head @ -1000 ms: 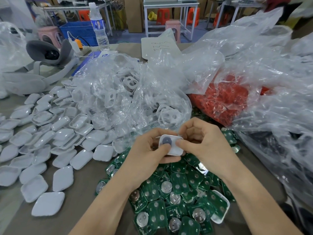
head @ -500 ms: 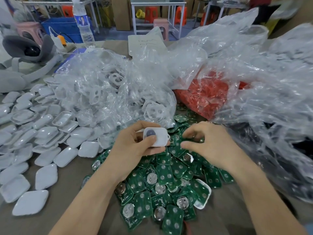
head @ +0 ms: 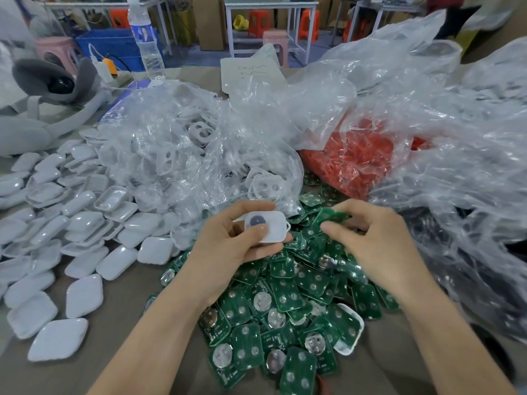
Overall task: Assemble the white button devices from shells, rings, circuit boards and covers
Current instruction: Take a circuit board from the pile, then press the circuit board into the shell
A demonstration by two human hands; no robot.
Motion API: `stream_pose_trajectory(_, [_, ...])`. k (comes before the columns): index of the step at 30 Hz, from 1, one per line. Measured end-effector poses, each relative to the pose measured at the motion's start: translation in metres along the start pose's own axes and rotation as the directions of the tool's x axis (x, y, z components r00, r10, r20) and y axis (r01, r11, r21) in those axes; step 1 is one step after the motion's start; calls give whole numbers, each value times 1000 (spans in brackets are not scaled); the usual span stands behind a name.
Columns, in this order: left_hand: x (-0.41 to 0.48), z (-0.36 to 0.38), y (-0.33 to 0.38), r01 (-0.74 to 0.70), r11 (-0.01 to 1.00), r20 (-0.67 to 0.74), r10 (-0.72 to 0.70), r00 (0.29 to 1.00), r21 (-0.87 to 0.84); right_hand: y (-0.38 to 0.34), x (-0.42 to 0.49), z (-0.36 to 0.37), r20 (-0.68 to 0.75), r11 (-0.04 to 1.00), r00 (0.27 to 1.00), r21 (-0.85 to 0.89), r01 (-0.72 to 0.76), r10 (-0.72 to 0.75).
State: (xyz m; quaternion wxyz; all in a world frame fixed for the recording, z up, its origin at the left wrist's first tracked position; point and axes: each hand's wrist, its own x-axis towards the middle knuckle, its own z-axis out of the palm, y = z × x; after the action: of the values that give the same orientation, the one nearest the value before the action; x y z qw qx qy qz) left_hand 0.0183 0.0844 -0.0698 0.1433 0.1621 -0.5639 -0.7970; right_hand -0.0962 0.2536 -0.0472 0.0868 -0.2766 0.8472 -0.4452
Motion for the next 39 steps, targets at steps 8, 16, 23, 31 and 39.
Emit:
stream_pose_trajectory(8, [-2,0,5,55,993,22,-53,998,-107,-32,20,14,34,945,985,288,154,-171])
stream_pose_trajectory(16, [-1,-1,7,70,982,36,-65,997,-176,-20,9,41,-95,795,790,-113,595,-605])
stream_pose_trajectory(23, [-2,-3,8,94,982,38,-88,995,-165,-15,12,32,115,859,853,-6,512,-508])
stream_pose_trajectory(31, [-4,-2,7,80,991,31,-77,997,-111,-14,16,28,146,943,956,254,213,-255])
stream_pose_trajectory(39, [-2,-5,6,57,998,44,-56,997,-16,-10,23,16,211,880,977,469,-75,-29])
